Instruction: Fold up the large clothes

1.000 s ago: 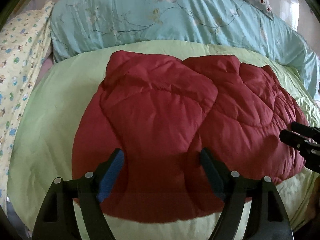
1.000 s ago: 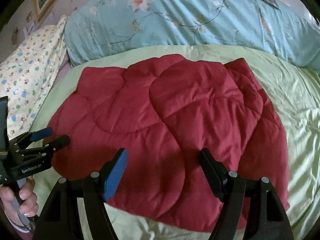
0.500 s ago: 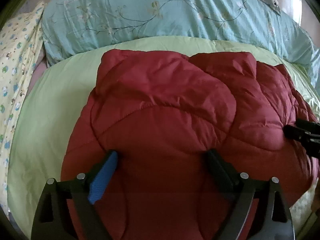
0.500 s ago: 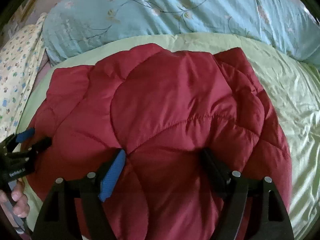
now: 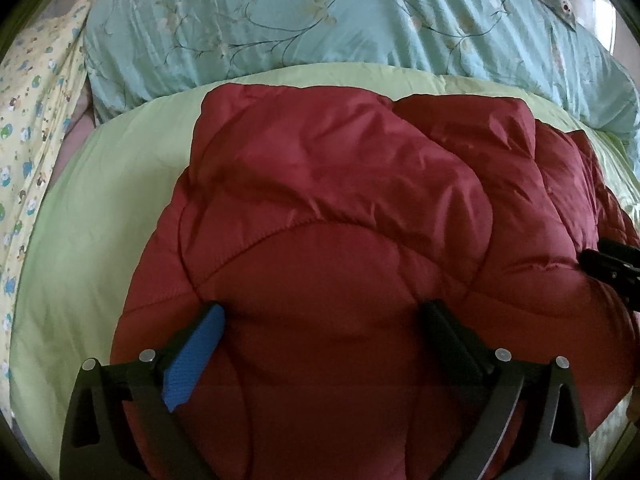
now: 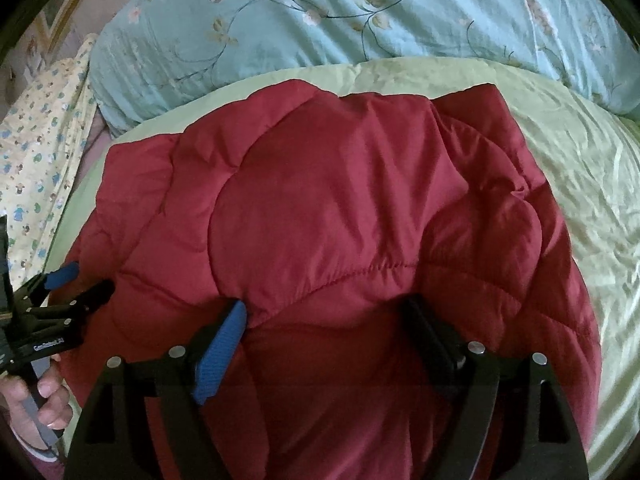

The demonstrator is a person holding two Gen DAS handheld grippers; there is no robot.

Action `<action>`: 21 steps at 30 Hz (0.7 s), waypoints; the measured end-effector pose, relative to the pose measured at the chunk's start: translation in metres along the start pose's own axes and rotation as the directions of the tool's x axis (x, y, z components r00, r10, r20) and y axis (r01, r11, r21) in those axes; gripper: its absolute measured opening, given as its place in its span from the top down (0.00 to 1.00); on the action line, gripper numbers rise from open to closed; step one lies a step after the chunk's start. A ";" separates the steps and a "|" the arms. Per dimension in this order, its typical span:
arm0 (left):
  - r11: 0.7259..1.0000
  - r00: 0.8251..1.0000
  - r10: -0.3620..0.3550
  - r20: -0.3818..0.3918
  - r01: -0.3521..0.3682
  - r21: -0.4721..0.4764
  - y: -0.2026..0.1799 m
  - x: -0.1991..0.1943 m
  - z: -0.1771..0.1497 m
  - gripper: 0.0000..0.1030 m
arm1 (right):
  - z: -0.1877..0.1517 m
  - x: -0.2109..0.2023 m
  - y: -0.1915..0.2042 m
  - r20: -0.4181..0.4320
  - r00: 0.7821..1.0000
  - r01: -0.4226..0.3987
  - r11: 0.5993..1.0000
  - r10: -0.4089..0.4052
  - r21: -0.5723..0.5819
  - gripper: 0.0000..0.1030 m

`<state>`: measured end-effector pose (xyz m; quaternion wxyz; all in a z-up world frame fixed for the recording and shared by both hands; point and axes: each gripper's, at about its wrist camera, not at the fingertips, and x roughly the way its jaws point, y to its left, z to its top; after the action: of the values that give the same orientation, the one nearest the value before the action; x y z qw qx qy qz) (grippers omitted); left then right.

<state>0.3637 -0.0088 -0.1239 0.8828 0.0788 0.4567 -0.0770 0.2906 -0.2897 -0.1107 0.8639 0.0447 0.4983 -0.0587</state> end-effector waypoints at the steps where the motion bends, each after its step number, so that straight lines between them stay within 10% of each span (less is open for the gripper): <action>1: 1.000 1.000 0.002 -0.001 -0.002 0.000 0.000 0.000 0.000 0.00 | 0.000 0.000 -0.001 0.005 1.000 -0.002 1.000 0.002 0.002 0.20; 21: 0.999 0.999 0.041 -0.003 -0.041 -0.003 -0.008 0.006 -0.001 0.00 | -0.011 -0.047 0.013 0.108 0.994 0.021 0.999 -0.016 -0.047 0.18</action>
<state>0.3650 -0.0166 -0.1298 0.8836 0.0868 0.4565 -0.0582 0.2599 -0.2722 -0.0746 0.8898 0.0161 0.4524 -0.0571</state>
